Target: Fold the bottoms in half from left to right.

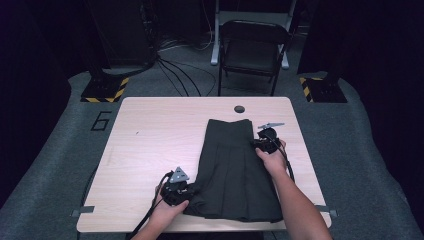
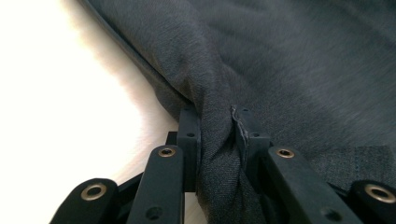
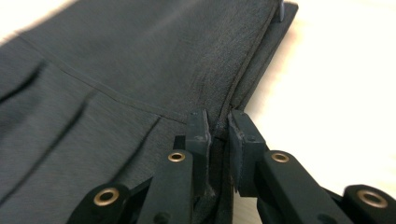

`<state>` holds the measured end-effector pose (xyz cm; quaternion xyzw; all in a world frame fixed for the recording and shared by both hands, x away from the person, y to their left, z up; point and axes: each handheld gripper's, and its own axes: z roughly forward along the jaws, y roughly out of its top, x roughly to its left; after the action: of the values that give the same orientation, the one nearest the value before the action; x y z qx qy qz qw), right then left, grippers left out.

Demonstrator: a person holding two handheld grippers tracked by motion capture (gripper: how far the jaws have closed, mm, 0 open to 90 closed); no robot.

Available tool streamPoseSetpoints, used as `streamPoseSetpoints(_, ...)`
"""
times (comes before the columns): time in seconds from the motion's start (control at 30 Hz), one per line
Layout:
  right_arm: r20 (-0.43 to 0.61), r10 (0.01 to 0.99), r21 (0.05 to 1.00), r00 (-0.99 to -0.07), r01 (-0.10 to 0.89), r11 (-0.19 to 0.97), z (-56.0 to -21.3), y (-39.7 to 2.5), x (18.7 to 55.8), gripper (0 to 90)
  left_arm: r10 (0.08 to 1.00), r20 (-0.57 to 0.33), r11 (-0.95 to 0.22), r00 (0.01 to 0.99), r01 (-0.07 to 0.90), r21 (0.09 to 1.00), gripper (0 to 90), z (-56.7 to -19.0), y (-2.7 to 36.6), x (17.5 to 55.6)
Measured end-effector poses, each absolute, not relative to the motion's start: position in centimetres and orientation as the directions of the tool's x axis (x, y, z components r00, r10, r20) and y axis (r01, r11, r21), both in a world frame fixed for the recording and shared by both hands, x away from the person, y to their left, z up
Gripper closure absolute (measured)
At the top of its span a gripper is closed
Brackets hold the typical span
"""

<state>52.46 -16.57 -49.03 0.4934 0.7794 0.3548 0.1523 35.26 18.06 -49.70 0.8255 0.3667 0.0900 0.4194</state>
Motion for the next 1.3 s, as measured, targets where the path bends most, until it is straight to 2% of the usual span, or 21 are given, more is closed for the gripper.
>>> streamPoseSetpoints(0.3,0.087,0.806,0.754,-0.585,0.568,0.331,-45.4,-12.7,51.5,78.9,0.701,-0.126,-0.367,0.702,0.507,0.780,75.4,-46.4,22.9,33.2)
streamPoseSetpoints(0.63,0.109,0.749,0.765,-0.653,0.537,0.356,-44.3,-8.3,50.3,78.9,0.757,-0.091,-0.324,0.647,0.493,0.808,75.4,-44.3,27.9,31.0)
streamPoseSetpoints(0.73,0.114,0.736,0.772,-0.667,0.526,0.357,-44.3,-7.1,49.9,78.8,0.776,-0.093,-0.296,0.624,0.490,0.820,75.4,-43.8,29.0,30.8)
streamPoseSetpoints(0.77,0.114,0.732,0.775,-0.672,0.521,0.358,-44.3,-6.8,49.9,78.8,0.784,-0.124,-0.266,0.608,0.510,0.818,75.3,-43.6,29.6,30.8)
streamPoseSetpoints(1.0,0.131,0.757,0.733,-0.640,0.577,0.361,-46.7,-6.7,50.8,78.0,0.749,-0.162,-0.315,0.642,0.561,0.765,74.2,-46.3,27.7,30.8)
streamPoseSetpoints(1.13,0.131,0.781,0.690,-0.611,0.622,0.371,-48.4,-7.2,51.2,76.1,0.719,-0.198,-0.366,0.666,0.605,0.707,69.2,-48.1,26.7,31.3)
streamPoseSetpoints(1.17,0.133,0.802,0.651,-0.583,0.661,0.373,-49.7,-7.5,51.5,70.1,0.718,-0.180,-0.400,0.672,0.610,0.684,67.2,-49.1,26.1,31.3)
streamPoseSetpoints(1.3,0.155,0.810,0.661,-0.565,0.669,0.340,-50.5,-8.4,51.3,64.3,0.723,-0.163,-0.415,0.671,0.611,0.674,62.0,-50.2,25.7,31.2)
